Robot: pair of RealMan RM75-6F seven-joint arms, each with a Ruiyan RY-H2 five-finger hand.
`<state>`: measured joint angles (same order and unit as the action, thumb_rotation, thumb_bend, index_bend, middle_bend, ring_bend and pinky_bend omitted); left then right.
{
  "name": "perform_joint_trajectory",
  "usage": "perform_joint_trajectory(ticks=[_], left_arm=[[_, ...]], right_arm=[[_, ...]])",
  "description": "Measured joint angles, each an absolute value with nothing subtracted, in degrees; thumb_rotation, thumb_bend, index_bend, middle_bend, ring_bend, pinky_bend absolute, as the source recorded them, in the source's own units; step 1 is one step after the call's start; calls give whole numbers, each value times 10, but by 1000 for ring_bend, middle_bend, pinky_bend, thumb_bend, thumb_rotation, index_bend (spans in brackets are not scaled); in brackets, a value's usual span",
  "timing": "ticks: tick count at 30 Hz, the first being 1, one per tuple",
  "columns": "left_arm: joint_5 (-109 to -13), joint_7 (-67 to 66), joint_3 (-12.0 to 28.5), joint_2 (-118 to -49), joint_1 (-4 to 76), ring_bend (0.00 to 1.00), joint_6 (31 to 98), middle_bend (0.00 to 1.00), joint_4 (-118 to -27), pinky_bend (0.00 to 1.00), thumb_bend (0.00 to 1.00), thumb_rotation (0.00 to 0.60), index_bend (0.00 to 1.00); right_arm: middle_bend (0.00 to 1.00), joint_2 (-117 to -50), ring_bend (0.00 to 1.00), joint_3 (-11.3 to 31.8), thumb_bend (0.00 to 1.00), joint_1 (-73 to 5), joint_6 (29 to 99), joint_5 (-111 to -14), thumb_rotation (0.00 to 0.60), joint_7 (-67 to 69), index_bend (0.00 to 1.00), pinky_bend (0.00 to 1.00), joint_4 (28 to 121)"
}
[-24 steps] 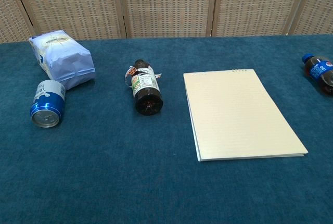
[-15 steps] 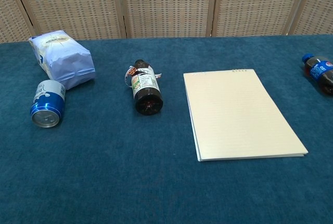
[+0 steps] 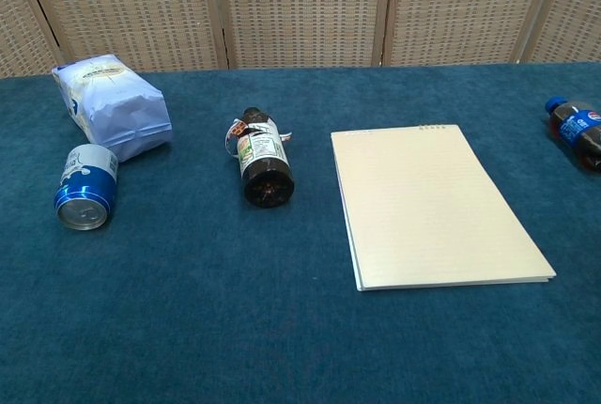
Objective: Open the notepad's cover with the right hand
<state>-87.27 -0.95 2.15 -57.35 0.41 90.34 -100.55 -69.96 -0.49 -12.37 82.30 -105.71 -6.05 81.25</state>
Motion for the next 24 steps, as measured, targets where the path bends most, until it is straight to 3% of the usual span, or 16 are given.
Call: perform_joint_trajectory(ticks=[4, 7, 24], left_arm=[[-870, -9, 23, -573, 4, 0, 902, 0, -1006, 0, 0, 600, 0], [-865, -9, 24, -574, 5, 0, 900, 0, -1006, 0, 0, 600, 0], [-847, -17, 27, -573, 10, 0, 885, 0, -1012, 0, 0, 600, 0]], right_arm=[[0, -720, 0, -7, 268, -147, 786, -1064, 600, -84, 129, 0, 802], [0, -740, 0, -5, 337, -172, 746, -1060, 600, -79, 133, 0, 794], [0, -869, 0, 4, 337, -233, 648, -996, 600, -148, 133, 0, 727]])
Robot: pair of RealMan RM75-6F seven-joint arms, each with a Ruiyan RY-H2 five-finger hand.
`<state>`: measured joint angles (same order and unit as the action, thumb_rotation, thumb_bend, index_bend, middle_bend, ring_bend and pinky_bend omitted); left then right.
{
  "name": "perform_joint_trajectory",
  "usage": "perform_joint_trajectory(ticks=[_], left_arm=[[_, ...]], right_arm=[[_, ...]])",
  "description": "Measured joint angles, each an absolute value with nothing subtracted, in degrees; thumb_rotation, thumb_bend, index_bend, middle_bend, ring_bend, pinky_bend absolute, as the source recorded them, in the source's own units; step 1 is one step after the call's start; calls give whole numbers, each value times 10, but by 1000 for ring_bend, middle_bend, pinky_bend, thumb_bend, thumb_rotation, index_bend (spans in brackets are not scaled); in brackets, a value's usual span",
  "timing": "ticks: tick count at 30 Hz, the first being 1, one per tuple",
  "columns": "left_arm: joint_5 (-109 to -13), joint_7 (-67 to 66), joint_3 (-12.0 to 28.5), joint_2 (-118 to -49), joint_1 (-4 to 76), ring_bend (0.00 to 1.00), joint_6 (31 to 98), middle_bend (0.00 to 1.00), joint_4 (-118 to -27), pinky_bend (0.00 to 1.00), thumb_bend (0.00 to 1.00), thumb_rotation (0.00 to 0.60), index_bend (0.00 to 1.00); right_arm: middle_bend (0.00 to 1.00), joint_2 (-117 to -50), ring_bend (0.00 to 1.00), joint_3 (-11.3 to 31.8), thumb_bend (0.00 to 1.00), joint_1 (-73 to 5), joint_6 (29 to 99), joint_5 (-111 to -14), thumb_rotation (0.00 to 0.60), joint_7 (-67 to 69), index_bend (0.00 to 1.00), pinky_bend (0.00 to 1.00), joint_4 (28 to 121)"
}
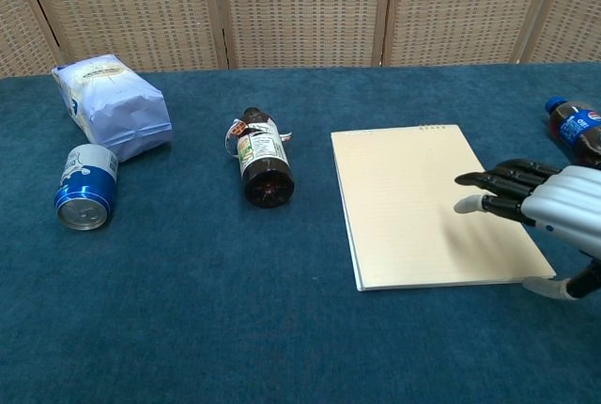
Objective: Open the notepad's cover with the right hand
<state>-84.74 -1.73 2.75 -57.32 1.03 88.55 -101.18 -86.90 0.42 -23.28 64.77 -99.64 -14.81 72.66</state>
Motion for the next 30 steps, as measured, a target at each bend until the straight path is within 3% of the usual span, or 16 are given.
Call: perform_joint_trajectory(ticks=[18, 27, 30], left_arm=[[-846, -12, 27, -571, 9, 0, 887, 0, -1011, 0, 0, 600, 0], [-848, -5, 28, -570, 9, 0, 889, 0, -1008, 0, 0, 600, 0], [-848, -2, 28, -569, 8, 0, 890, 0, -1008, 0, 0, 600, 0]], right_arm=[[0, -894, 0, -1, 337, -251, 637, -966, 600, -173, 152, 0, 713], [57, -906, 0, 3, 338, -262, 631, -951, 600, -187, 169, 0, 703], [82, -909, 7, 3, 385, -264, 629, -946, 600, -193, 180, 0, 701]])
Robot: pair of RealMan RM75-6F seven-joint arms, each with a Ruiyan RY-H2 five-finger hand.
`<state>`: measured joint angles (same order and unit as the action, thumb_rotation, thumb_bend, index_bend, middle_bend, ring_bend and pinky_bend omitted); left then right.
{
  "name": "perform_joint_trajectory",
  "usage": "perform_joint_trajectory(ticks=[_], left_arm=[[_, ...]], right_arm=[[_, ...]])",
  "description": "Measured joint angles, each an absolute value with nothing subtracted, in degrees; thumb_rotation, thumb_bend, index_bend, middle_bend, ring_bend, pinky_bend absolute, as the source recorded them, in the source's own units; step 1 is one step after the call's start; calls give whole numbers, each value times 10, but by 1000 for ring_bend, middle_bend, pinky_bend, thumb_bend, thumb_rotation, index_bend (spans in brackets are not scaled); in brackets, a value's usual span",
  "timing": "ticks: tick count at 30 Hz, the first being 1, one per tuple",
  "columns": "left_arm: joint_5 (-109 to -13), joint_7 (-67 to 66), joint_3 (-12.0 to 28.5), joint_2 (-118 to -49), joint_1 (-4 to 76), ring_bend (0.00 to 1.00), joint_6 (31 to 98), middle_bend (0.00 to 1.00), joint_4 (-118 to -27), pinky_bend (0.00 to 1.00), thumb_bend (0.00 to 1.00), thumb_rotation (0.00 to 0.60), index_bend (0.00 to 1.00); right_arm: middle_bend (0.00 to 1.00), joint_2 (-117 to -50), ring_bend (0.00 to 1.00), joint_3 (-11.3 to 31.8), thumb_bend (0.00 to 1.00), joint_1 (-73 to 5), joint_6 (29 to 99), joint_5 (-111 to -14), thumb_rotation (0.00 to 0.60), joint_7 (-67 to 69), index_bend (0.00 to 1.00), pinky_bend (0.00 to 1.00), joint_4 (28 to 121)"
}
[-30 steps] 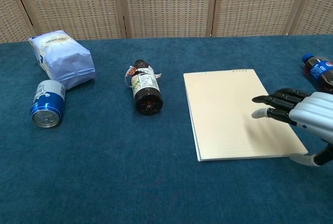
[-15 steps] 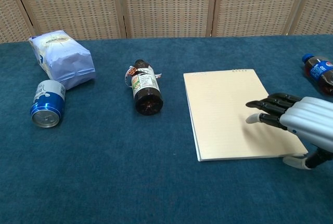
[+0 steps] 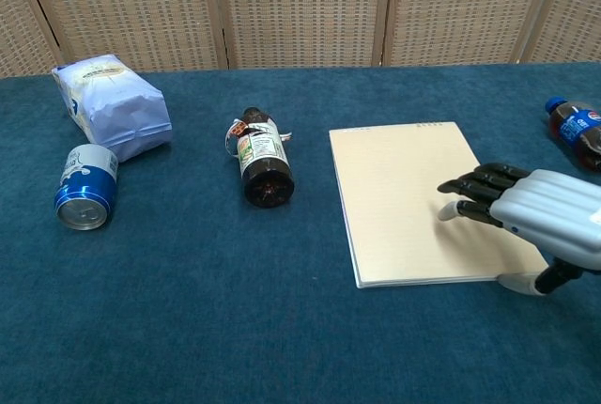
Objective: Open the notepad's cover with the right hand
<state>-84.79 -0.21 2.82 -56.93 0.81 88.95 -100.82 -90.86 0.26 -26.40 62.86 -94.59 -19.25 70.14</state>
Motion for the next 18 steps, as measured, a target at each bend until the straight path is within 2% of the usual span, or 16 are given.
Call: perform_joint_trajectory(ticks=[11, 18], left_arm=[[-848, 0, 28, -569, 9, 0, 888, 0, -1007, 0, 0, 600, 0], [-846, 0, 29, -569, 9, 0, 888, 0, -1007, 0, 0, 600, 0]], right_arm=[[106, -920, 36, 1, 449, -268, 626, -932, 600, -201, 198, 7, 684], [171, -934, 113, 9, 478, -272, 641, -928, 600, -187, 244, 95, 666]])
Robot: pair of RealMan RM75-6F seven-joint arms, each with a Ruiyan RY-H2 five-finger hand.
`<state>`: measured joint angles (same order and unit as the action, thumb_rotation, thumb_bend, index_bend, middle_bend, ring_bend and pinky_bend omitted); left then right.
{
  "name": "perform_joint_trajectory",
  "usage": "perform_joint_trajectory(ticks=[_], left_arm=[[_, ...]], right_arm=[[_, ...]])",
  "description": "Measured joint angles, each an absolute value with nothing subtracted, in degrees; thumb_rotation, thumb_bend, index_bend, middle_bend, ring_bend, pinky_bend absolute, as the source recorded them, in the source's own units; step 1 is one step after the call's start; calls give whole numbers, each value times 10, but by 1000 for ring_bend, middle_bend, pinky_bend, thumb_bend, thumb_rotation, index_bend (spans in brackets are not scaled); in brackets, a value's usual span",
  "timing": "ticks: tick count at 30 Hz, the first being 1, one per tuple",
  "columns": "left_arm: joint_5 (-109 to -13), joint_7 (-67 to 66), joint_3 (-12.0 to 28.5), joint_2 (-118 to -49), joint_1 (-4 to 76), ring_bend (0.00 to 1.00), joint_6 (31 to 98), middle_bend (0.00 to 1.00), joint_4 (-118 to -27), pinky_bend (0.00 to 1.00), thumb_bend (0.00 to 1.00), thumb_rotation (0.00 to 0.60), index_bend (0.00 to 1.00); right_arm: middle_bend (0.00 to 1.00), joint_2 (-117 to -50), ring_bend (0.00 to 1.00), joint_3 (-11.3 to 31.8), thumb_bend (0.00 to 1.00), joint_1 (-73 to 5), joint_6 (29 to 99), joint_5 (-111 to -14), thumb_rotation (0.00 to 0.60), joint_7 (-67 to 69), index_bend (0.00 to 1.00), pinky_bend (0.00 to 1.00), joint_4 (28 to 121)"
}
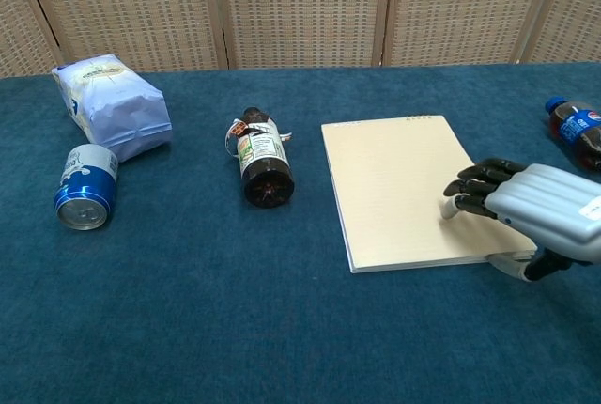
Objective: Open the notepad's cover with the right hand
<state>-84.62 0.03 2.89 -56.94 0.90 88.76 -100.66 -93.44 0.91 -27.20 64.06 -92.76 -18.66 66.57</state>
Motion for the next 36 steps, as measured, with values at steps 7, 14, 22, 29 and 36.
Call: perform_joint_trajectory(ticks=[7, 14, 22, 29, 36], left_arm=[[-847, -1, 29, -570, 9, 0, 887, 0, -1007, 0, 0, 600, 0], [-846, -2, 29, -570, 9, 0, 887, 0, -1007, 0, 0, 600, 0], [-842, -3, 30, -571, 11, 0, 883, 0, -1007, 0, 0, 600, 0], [-838, -3, 32, -570, 12, 0, 882, 0, -1008, 0, 0, 600, 0], [-836, -2, 32, -570, 13, 0, 880, 0, -1007, 0, 0, 600, 0]], right_arm=[[183, -951, 147, 27, 514, -280, 662, -926, 600, -167, 255, 139, 647], [182, -967, 148, 43, 517, -292, 674, -921, 600, -156, 267, 139, 631], [182, -982, 147, 65, 506, -318, 658, -902, 600, -171, 269, 139, 619], [294, -992, 236, 77, 509, -330, 649, -886, 600, -177, 360, 204, 609], [520, -995, 439, 66, 548, -339, 659, -903, 600, -145, 492, 544, 573]])
